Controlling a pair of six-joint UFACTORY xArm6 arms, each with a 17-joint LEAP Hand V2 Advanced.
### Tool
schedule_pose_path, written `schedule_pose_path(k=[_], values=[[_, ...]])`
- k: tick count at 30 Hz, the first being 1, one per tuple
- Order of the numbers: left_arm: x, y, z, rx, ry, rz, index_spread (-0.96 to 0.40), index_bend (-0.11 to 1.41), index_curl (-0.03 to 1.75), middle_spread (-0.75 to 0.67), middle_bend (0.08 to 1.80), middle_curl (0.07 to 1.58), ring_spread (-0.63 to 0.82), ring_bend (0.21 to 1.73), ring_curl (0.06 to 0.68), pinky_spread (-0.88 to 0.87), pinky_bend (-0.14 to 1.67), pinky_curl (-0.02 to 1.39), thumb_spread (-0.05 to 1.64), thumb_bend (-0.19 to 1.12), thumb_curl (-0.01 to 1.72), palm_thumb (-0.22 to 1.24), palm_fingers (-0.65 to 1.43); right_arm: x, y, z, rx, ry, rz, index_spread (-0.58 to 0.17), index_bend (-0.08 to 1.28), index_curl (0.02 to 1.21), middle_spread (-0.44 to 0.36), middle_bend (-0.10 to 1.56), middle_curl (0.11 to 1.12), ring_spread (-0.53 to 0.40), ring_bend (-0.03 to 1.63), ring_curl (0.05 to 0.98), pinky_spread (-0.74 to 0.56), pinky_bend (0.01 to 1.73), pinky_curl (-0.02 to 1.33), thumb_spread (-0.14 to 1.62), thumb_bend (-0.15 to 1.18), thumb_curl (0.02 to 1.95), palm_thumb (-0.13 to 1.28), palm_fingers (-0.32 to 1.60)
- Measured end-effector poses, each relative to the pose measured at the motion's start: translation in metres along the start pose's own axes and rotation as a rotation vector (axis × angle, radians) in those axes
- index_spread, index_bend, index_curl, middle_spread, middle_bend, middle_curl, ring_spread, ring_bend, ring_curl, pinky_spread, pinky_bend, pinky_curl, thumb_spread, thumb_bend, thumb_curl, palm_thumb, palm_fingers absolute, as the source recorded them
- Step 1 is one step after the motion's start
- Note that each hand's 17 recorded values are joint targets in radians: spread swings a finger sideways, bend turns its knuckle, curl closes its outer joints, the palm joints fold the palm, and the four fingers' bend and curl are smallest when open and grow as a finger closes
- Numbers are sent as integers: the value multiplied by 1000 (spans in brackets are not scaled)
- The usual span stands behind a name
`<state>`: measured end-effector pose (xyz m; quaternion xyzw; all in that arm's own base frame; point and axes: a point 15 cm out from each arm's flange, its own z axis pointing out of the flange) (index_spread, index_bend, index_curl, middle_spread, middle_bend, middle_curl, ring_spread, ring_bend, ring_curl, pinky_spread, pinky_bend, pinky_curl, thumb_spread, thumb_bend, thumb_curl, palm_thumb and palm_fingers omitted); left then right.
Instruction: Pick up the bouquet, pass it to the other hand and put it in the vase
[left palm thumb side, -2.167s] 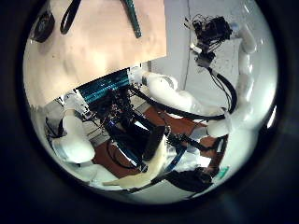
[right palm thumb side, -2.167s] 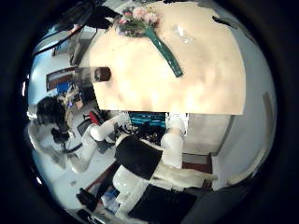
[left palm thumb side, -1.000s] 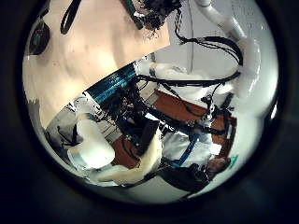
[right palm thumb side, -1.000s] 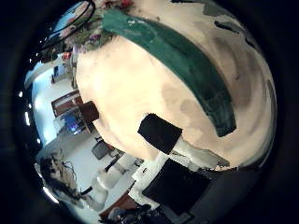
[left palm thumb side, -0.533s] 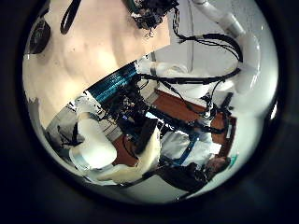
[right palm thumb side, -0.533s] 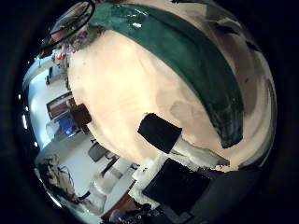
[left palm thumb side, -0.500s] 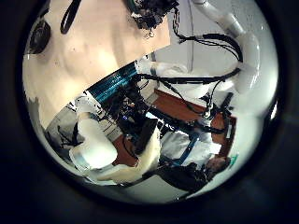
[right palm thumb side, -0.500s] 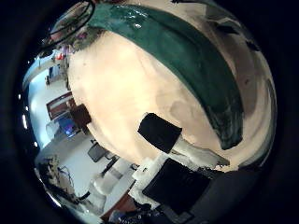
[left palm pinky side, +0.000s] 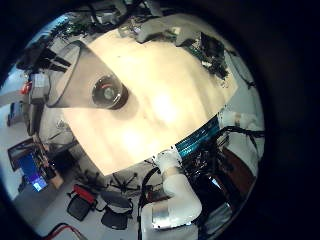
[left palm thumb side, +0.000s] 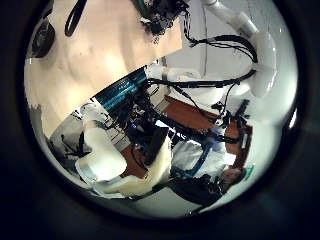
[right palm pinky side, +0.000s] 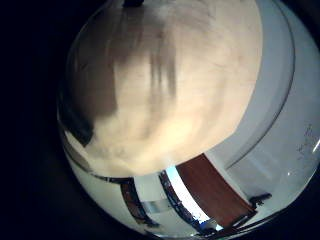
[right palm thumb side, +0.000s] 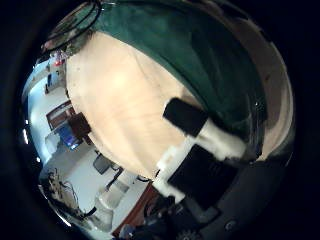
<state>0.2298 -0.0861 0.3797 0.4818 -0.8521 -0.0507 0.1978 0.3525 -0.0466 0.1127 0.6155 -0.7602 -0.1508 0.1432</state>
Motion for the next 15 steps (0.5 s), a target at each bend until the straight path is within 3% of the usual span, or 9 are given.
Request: schedule_pose_path(k=[2, 4, 6, 10, 15], values=[[0, 0, 0, 0, 0, 0, 12, 176, 347, 372, 191, 315, 578, 443, 203, 649, 368, 162, 1112, -21, 285, 205, 78, 5, -1, -2, 6, 30, 2, -296, 241, 462, -120, 699, 559, -230, 1106, 315, -151, 871, 27, 1061, 23, 415, 643, 1054], [1, 0, -1, 2, -2, 2, 12, 179, 348, 373, 189, 315, 577, 444, 204, 649, 366, 161, 1111, -20, 288, 210, 81, 12, -1, -6, 15, 65, 5, -350, 380, 547, -156, 768, 600, -248, 1118, 357, -305, 978, 86, 1044, 30, 437, 724, 1307], [1, 1, -2, 2, -2, 2, 12, 178, 348, 378, 189, 314, 577, 444, 205, 654, 367, 161, 1111, -21, 288, 211, 82, 15, -1, -12, 32, 78, 9, -366, 496, 602, -169, 833, 630, -243, 1138, 380, -337, 1045, 128, 1032, 42, 453, 783, 1394], [1, 2, 0, -4, 1, 5, 12, 178, 348, 380, 191, 314, 576, 442, 206, 658, 367, 161, 1111, -21, 290, 212, 83, 22, -3, -38, 113, 68, 29, -373, 792, 755, -188, 1021, 728, -232, 1262, 456, -321, 1285, 251, 1007, 66, 508, 939, 1315], [0, 2, 0, -5, 3, 11, 12, 177, 348, 381, 190, 315, 576, 441, 207, 660, 366, 161, 1111, -22, 290, 212, 83, 53, -11, -100, 326, 34, 75, -340, 964, 843, -185, 1160, 792, -225, 1348, 519, -268, 1426, 333, 992, 108, 582, 1062, 1232]])
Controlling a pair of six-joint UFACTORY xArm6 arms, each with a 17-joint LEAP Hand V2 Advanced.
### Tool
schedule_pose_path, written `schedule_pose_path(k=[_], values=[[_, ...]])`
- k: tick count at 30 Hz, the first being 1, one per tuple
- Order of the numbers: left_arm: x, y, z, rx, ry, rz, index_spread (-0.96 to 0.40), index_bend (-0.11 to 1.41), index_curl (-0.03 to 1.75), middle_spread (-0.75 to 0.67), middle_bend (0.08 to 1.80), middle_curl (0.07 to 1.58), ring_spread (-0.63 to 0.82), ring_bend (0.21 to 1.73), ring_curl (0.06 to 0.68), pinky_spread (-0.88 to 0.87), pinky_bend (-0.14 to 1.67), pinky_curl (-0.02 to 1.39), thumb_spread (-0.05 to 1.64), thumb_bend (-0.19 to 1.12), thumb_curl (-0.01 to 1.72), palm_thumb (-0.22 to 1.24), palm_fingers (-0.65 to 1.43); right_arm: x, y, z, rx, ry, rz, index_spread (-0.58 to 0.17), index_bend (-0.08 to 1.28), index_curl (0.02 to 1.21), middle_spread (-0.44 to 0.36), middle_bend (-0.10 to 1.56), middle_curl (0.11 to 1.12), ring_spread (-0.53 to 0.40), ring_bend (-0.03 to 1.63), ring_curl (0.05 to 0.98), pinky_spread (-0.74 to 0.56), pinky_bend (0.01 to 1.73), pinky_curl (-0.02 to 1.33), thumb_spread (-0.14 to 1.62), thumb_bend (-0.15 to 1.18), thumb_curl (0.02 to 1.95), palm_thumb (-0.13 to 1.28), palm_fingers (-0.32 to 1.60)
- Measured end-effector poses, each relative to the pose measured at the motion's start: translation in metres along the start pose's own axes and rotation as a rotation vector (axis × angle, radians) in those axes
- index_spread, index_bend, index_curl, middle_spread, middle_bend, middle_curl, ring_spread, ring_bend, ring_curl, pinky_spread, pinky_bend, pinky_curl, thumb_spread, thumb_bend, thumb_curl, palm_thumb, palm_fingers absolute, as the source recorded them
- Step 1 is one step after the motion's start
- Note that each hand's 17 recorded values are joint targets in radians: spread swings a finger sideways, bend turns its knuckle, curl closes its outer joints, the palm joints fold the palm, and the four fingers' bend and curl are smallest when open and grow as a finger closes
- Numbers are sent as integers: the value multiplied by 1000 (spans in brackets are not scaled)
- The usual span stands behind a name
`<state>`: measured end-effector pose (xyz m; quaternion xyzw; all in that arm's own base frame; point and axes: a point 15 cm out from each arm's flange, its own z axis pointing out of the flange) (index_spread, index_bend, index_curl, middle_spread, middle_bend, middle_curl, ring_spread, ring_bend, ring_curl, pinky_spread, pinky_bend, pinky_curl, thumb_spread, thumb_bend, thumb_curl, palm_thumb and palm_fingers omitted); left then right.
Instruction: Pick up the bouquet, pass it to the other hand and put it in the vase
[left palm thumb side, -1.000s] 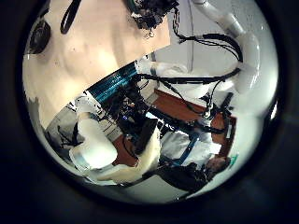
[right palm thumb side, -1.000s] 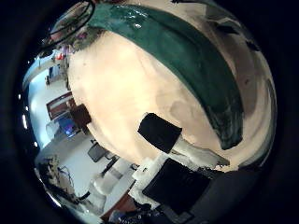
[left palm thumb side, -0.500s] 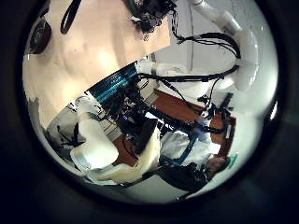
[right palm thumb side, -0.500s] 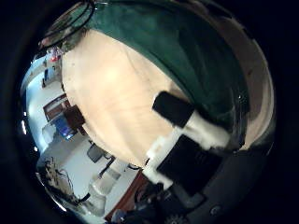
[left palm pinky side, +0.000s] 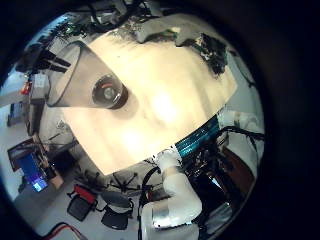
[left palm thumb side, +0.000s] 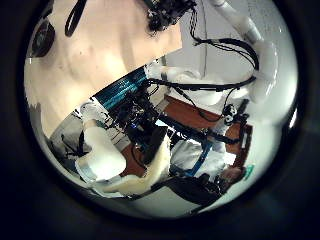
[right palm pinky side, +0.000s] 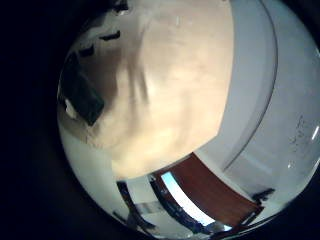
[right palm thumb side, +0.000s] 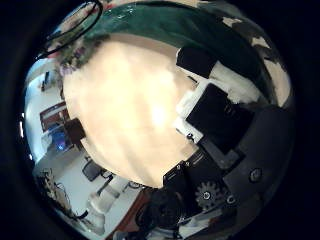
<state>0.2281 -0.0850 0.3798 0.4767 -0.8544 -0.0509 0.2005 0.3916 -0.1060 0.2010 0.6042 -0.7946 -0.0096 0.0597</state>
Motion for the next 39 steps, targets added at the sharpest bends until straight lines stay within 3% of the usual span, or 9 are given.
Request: schedule_pose_path(k=[7, 12, 16, 22, 31, 36, 39], values=[[-2, 1, -3, 5, 2, -3, 12, 178, 349, 381, 188, 315, 575, 441, 208, 660, 368, 163, 1110, -20, 291, 215, 86, 43, 14, -77, 226, -66, 34, -289, 1072, 886, -158, 1278, 820, -203, 1434, 586, -220, 1489, 408, 938, 119, 682, 1141, 1176], [-3, -1, -5, 5, 4, -8, 12, 180, 351, 374, 188, 314, 575, 440, 207, 659, 367, 164, 1109, -22, 289, 218, 87, 18, 33, -131, 334, -224, -23, -262, 1123, 886, -138, 1309, 815, -193, 1453, 612, -202, 1487, 443, 900, 93, 743, 1131, 1169], [-5, -4, -8, 13, 11, -15, 12, 180, 352, 370, 190, 314, 575, 436, 206, 658, 367, 164, 1109, -22, 288, 218, 91, 11, 52, -199, 449, -328, -60, -243, 1148, 876, -127, 1327, 806, -186, 1462, 625, -196, 1477, 471, 878, 82, 799, 1135, 1165], [-8, -14, -16, 62, 69, -37, 12, 186, 358, 342, 194, 319, 564, 433, 204, 638, 362, 160, 1113, -19, 289, 229, 144, 2, 72, -264, 567, -516, -59, -227, 1169, 861, -119, 1343, 795, -183, 1469, 638, -196, 1458, 503, 858, 64, 858, 1132, 1155], [-1, -44, -56, 246, 326, -40, 5, 181, 367, 272, 195, 335, 504, 452, 208, 589, 360, 153, 1117, -20, 292, 237, 252, -29, 101, -352, 702, -893, -107, -211, 1197, 838, -113, 1354, 777, -179, 1468, 649, -199, 1425, 555, 854, 49, 945, 1134, 1156], [24, -65, -87, 351, 531, 17, 27, 160, 357, 268, 194, 340, 490, 472, 210, 572, 377, 154, 1101, -26, 292, 220, 242, -46, 122, -378, 709, -1109, -181, -206, 1207, 826, -112, 1360, 769, -178, 1469, 653, -193, 1408, 583, 848, 46, 989, 1146, 1155], [26, -69, -121, 460, 688, 31, 42, 155, 346, 278, 195, 342, 487, 488, 213, 566, 394, 155, 1082, -27, 294, 211, 233, -62, 134, -375, 658, -1230, -226, -204, 1211, 820, -111, 1363, 765, -178, 1469, 654, -191, 1399, 597, 840, 41, 1010, 1147, 1154]])
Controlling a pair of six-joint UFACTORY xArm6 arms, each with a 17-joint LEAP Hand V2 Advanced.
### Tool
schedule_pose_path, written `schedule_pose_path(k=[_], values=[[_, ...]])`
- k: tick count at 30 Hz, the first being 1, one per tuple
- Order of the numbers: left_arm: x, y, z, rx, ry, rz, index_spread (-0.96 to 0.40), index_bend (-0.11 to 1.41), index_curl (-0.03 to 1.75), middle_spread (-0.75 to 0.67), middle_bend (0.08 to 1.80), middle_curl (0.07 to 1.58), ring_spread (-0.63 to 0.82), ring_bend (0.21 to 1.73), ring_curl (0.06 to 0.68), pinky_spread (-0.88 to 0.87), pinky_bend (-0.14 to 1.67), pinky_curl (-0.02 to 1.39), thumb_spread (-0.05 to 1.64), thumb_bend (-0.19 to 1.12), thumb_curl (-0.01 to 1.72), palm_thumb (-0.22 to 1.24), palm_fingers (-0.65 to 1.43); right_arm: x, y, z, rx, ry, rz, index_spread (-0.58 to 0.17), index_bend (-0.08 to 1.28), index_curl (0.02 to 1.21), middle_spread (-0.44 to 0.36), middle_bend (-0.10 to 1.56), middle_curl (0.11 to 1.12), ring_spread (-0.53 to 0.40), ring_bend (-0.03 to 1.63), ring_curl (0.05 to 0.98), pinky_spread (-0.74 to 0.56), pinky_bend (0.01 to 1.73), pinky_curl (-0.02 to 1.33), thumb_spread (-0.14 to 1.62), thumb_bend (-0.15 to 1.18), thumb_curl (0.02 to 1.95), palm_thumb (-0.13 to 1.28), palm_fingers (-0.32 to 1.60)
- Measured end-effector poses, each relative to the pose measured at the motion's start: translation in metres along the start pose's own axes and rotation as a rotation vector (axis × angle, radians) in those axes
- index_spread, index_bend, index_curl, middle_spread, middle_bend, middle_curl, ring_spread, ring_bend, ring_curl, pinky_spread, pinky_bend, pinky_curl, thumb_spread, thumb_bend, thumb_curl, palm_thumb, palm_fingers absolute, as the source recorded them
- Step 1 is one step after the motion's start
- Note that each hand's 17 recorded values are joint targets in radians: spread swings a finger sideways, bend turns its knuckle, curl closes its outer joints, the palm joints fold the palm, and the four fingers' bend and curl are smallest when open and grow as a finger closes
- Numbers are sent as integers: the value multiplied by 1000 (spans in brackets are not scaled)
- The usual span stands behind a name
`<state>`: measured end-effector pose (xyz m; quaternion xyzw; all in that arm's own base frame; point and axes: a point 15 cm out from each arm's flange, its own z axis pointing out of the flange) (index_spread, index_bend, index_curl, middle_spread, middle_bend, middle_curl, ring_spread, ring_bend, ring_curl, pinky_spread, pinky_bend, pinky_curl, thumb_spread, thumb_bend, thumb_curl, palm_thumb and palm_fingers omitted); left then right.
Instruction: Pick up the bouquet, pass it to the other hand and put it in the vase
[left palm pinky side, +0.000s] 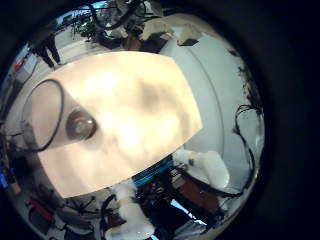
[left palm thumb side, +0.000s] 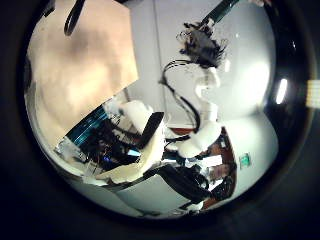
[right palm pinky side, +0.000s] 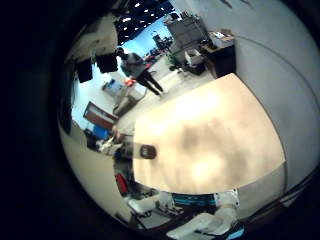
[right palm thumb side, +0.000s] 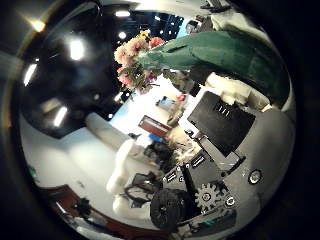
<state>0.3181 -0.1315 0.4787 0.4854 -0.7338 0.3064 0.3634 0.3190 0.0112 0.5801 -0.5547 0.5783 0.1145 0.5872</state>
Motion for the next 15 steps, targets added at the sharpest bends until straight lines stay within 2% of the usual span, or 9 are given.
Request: schedule_pose_path(k=[2, 4, 8, 10, 15], values=[[20, -11, -8, 46, 110, 28, 55, 153, 340, 282, 196, 343, 486, 499, 214, 564, 405, 156, 1066, -26, 298, 208, 224, 6, 17, 10, -36, -96, 48, -202, 1214, 815, -110, 1366, 761, -178, 1469, 655, -190, 1391, 611, 835, 37, 1031, 1149, 1155], [38, -26, -17, 82, 238, 39, 64, 155, 335, 290, 198, 345, 485, 509, 215, 562, 415, 157, 1053, -27, 299, 210, 217, 11, 27, 14, -52, -138, 68, -201, 1217, 810, -109, 1369, 757, -178, 1468, 656, -190, 1382, 625, 831, 32, 1050, 1149, 1155], [63, -39, -45, 108, 438, 60, 89, 145, 319, 311, 196, 348, 487, 524, 218, 554, 440, 163, 1031, -25, 305, 215, 173, 10, 60, 37, -121, -212, 70, -200, 1220, 804, -108, 1375, 751, -178, 1467, 657, -191, 1370, 643, 828, 26, 1074, 1150, 1157], [70, -43, -49, 109, 480, 75, 99, 147, 314, 327, 192, 347, 488, 530, 218, 549, 452, 165, 1025, -26, 306, 217, 148, 7, 73, 47, -154, -239, 57, -199, 1222, 799, -107, 1377, 747, -179, 1470, 660, -191, 1361, 656, 826, 21, 1091, 1150, 1157], [73, -48, -46, 111, 501, 103, 118, 150, 303, 351, 197, 346, 499, 549, 218, 541, 478, 171, 1009, -26, 310, 227, 114, -12, 92, 59, -208, -264, 7, -197, 1226, 793, -106, 1382, 740, -179, 1469, 662, -193, 1346, 679, 825, 13, 1117, 1151, 1158]])
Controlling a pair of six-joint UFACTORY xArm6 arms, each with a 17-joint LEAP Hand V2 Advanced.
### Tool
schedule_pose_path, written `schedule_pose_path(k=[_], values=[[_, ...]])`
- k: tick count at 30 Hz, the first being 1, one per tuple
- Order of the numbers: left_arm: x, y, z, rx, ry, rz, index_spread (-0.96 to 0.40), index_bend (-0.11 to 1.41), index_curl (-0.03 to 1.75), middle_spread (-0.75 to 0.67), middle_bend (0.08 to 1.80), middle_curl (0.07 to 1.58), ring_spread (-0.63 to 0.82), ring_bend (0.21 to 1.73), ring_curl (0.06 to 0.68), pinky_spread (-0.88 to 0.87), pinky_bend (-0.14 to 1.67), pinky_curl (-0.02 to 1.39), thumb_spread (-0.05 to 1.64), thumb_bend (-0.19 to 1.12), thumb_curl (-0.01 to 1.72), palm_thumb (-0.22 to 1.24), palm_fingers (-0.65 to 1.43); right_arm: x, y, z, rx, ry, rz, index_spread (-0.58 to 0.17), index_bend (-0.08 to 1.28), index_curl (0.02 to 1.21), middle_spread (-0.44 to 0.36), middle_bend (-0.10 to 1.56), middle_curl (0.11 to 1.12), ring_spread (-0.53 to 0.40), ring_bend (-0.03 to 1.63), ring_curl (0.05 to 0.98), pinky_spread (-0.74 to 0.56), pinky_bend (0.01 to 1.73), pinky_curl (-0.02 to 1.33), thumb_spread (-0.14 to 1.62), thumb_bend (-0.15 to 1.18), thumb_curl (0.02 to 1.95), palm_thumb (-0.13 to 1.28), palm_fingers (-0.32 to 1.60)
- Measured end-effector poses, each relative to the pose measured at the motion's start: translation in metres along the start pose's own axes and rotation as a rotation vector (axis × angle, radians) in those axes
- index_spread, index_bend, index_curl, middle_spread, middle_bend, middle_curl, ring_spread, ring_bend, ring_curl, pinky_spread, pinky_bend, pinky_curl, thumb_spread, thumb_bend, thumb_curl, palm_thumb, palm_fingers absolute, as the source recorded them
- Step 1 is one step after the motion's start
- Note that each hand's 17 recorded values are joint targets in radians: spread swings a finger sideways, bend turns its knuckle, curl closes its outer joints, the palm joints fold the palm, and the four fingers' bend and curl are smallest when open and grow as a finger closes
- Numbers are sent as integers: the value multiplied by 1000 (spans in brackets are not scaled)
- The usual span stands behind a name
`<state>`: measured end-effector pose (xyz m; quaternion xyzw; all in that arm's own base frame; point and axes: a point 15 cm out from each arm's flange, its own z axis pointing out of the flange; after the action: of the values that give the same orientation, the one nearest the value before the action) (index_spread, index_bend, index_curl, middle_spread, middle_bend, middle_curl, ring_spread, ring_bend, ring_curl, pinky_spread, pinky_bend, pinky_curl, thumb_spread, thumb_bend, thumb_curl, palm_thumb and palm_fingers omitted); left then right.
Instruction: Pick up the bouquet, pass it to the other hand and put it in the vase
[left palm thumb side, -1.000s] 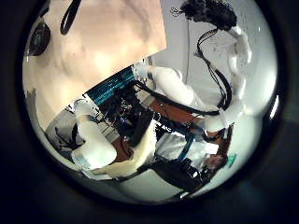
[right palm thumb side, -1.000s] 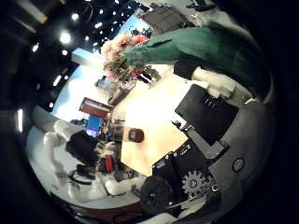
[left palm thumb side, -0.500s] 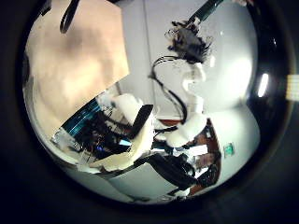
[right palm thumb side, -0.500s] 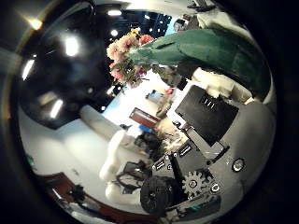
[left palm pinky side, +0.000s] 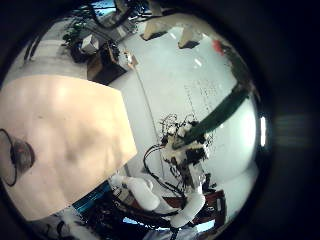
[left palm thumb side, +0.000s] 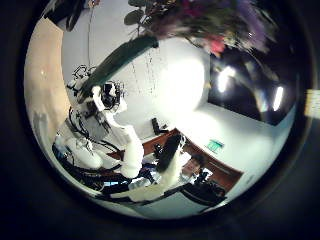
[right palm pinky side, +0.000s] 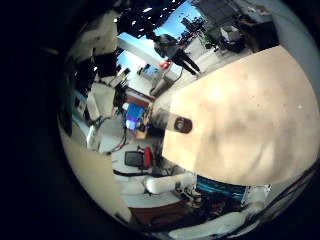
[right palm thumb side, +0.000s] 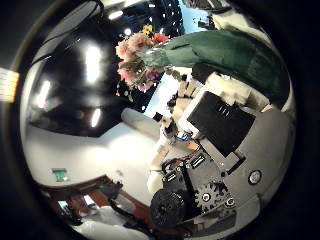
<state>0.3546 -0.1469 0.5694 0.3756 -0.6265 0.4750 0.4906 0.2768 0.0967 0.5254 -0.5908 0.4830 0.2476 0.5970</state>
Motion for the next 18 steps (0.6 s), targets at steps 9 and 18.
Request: schedule_pose_path(k=[9, 18], values=[[8, -10, 19, -10, 27, 12, 151, 153, 291, 374, 210, 351, 514, 575, 218, 550, 521, 174, 979, -23, 320, 271, 113, -21, 15, 27, -86, -57, -44, -196, 1231, 783, -104, 1391, 726, -179, 1466, 666, -197, 1319, 722, 832, -1, 1164, 1152, 1159], [18, -5, 50, -77, 65, 17, 96, 160, 293, 121, 417, 416, 330, 616, 209, 392, 590, 154, 949, -26, 331, 327, 437, -6, 16, 49, -106, -43, -33, -195, 1240, 774, -103, 1397, 716, -180, 1464, 669, -202, 1295, 760, 834, -4, 1203, 1143, 1159]])
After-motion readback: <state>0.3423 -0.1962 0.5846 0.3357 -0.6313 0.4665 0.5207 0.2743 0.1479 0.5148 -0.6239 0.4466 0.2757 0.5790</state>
